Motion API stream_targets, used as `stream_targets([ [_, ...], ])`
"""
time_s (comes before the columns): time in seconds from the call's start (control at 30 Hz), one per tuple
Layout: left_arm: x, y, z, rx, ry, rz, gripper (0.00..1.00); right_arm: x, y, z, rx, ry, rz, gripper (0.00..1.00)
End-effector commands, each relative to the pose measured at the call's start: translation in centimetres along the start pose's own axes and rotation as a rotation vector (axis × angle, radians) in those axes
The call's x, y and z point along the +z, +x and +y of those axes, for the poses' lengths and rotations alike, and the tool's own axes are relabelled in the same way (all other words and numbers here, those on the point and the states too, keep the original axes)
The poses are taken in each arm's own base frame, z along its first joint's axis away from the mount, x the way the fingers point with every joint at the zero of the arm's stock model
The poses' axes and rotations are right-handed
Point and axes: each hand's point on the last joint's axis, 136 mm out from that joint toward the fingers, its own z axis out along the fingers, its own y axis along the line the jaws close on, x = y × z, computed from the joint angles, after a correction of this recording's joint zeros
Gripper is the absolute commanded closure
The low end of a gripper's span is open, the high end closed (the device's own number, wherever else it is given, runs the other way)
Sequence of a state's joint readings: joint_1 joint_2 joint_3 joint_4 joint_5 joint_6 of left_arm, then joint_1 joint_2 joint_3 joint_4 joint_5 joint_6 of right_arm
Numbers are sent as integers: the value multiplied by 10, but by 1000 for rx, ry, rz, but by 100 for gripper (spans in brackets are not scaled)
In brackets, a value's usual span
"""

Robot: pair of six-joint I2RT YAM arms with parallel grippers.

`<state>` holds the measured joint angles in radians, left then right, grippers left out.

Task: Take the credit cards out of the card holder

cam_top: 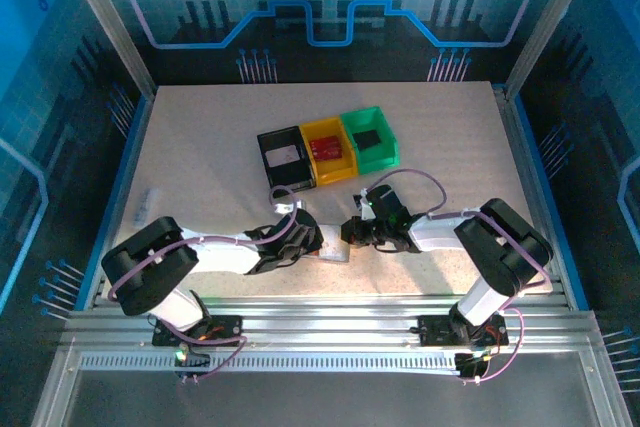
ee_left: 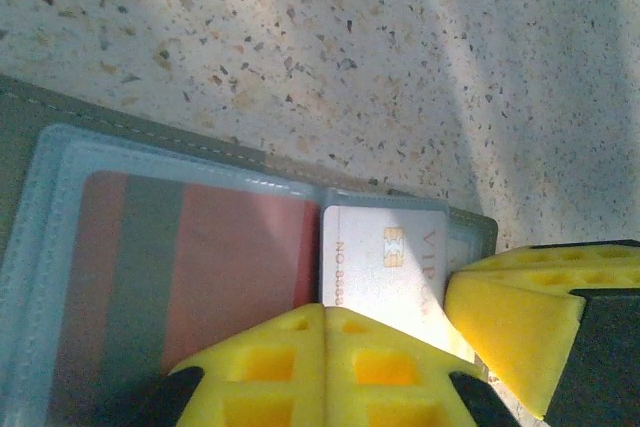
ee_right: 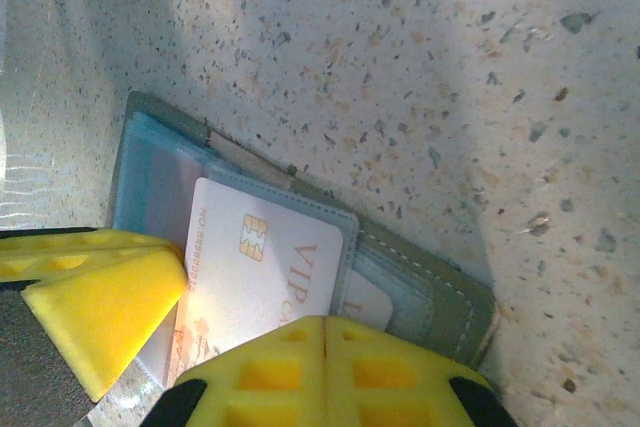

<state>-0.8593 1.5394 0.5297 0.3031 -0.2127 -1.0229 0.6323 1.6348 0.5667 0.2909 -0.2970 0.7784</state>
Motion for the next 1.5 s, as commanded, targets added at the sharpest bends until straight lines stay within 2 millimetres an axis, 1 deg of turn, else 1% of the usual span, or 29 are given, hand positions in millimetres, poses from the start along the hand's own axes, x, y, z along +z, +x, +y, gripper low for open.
stream_targets([
  [0.0, -9, -10, -38, -35, 165, -36, 100, 6, 66, -52, 75, 193, 198, 100],
  [0.27, -12, -10, -37, -50, 192, -46, 100, 3, 64, -49, 59, 196, 196, 100],
  [0.4, -14, -10, -32, -50, 174, -50, 100, -3, 56, -45, 43, 199, 181, 91],
  [0.57, -15, -8, -27, -52, 160, -50, 100, -9, 48, -43, 38, 203, 164, 85],
  [0.7, -16, -8, -23, -47, 144, -53, 100, -14, 44, -42, 36, 201, 153, 83],
  [0.77, -17, -8, -21, -45, 137, -53, 100, -14, 45, -42, 33, 202, 156, 84],
  [1.03, -19, -9, -19, -36, 126, -58, 100, -12, 47, -46, 45, 204, 161, 93],
  [1.27, -26, -11, -13, -12, 103, -71, 100, -16, 46, -50, 46, 213, 156, 99],
  [1.47, -31, -12, -10, -10, 99, -81, 100, -20, 41, -47, 40, 203, 144, 100],
])
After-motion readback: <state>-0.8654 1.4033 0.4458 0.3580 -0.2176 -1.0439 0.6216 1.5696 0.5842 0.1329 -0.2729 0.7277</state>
